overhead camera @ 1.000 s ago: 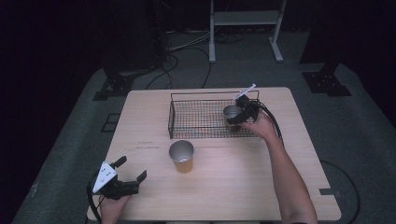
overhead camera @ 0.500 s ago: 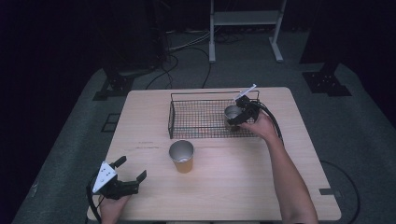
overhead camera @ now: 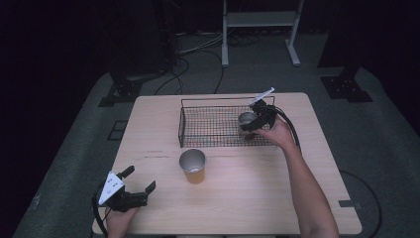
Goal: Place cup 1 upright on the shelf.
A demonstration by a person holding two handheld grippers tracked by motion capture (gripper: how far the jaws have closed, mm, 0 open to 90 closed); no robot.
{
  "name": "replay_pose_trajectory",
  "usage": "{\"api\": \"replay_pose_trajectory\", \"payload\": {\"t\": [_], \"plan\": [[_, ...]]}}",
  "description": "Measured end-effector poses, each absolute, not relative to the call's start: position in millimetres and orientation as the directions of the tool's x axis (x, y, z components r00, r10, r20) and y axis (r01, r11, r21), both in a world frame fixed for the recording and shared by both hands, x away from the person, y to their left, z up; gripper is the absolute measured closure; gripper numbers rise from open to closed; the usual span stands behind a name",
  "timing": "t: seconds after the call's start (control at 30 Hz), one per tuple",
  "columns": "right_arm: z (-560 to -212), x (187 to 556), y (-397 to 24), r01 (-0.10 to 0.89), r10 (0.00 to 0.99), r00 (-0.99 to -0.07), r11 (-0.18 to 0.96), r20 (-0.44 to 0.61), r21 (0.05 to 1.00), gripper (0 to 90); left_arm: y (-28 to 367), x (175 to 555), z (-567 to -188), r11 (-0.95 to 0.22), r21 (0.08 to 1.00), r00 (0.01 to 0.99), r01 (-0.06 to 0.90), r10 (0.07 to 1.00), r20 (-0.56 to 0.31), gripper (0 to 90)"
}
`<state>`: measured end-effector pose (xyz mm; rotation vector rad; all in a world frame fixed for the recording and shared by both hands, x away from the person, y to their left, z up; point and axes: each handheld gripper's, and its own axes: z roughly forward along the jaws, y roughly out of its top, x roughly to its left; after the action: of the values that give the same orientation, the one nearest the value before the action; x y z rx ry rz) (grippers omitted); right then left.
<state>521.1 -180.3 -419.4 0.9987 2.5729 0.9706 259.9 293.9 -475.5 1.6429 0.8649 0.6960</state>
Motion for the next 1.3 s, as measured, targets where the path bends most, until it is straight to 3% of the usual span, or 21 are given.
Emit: {"api": "replay_pose_trajectory", "payload": {"t": [0.57, 1.3], "plan": [[-396.2, 512.1, -195.6, 0.497, 0.671, -0.738, 0.471, 0.069, 0.729, 7.3, 292.8, 260.1, -475.6, -0.137, 0.973, 0.563, 0.186, 0.827, 0.009, 0.0], [-372.1, 470.5, -230.4, 0.44, 0.647, -0.757, 0.401, 0.093, 0.803, 7.5, 292.2, 260.7, -475.9, -0.149, 0.972, 0.569, 0.183, 0.822, 0.019, 0.0]]}}
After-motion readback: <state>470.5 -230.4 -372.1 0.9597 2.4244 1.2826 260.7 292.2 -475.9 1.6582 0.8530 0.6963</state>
